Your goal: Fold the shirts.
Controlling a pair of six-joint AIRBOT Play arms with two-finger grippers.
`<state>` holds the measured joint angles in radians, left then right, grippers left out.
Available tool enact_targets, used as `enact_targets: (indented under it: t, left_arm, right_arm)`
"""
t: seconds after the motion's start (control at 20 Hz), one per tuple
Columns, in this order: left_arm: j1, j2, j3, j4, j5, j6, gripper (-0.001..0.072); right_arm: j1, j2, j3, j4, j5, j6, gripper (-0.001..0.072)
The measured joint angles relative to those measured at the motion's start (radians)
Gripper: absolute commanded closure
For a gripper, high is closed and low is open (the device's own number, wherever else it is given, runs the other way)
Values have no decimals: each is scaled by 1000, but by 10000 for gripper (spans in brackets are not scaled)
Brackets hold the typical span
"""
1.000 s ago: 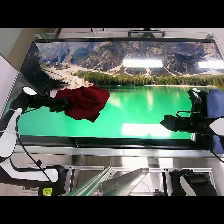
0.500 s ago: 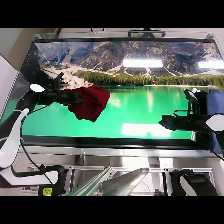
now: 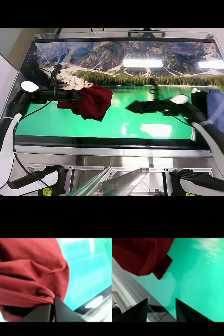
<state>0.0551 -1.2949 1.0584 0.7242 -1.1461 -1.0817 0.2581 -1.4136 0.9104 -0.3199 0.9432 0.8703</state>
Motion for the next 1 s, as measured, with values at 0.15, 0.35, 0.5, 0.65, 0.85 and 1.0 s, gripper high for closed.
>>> enact_targets:
  t: [0.15, 0.35, 0.5, 0.65, 0.85, 1.0]
  left_arm:
    - [33, 5, 0, -24, -35, 15, 691]
    - [60, 7, 0, -36, -55, 26, 691]
    - [65, 7, 0, -42, -58, 37, 691]
    - [67, 7, 0, -42, -58, 43, 692]
    - [67, 31, 14, -57, -65, 55, 695]
    - [67, 104, 104, -152, -97, 74, 699]
  right_arm:
    - [95, -196, 128, 68, -13, -46, 316]
    - [173, -370, 279, 119, -27, -44, 316]
    - [211, -460, 375, 161, -57, -21, 508]
    - [223, -513, 440, 208, -70, -4, 697]
    - [205, -475, 495, 236, -4, -35, 697]
    - [167, -322, 534, 243, 88, -50, 697]
